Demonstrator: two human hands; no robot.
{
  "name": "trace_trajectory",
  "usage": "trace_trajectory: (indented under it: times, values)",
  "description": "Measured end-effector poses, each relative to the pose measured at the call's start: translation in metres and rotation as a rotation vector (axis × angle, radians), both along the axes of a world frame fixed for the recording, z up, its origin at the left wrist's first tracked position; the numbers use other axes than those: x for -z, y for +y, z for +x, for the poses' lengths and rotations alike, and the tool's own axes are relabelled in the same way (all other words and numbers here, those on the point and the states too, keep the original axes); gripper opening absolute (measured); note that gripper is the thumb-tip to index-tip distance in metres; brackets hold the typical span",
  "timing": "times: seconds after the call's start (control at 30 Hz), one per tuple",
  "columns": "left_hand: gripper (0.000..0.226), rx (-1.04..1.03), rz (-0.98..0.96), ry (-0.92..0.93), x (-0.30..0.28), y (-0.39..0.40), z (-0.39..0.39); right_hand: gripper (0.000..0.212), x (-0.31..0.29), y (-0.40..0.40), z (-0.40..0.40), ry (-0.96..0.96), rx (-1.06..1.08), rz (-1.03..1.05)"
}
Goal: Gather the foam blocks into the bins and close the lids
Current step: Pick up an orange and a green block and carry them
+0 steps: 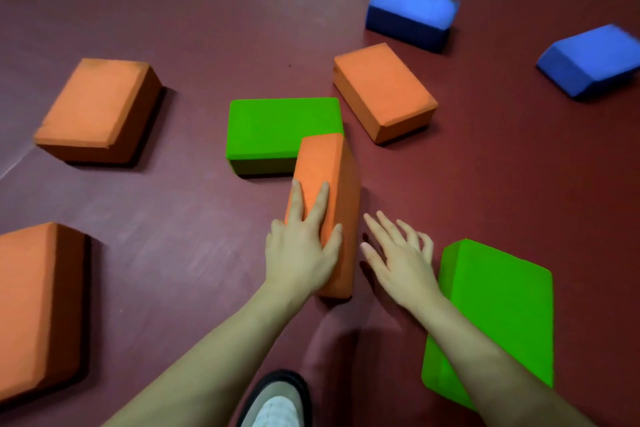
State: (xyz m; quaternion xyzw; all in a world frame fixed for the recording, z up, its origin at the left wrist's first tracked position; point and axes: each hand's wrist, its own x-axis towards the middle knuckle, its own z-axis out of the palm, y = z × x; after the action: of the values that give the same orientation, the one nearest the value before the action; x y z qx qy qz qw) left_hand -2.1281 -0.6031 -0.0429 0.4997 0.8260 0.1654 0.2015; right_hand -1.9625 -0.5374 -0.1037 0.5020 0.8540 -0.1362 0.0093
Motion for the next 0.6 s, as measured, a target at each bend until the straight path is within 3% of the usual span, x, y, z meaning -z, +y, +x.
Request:
trace_trajectory:
  times: [0.17,0.27,0.47,0.6]
  values:
    - [0.064,0.186,-0.023,0.207,-0.015,0.006,0.053,0.057,-0.011,-0.013,0.087,0.017,0.194,0.195]
    - [0.063,0.249,-0.017,0.253,-0.016,0.005,0.090,0.063,-0.016,-0.030,0.137,-0.058,0.360,0.237]
    - [0.060,0.427,0.044,0.303,-0.004,0.005,0.138,0.118,-0.008,-0.057,0.169,-0.277,0.716,-0.099]
    - [0.064,0.435,0.001,0.354,0.001,0.005,0.158,0.118,-0.003,-0.059,0.171,-0.198,0.796,-0.223]
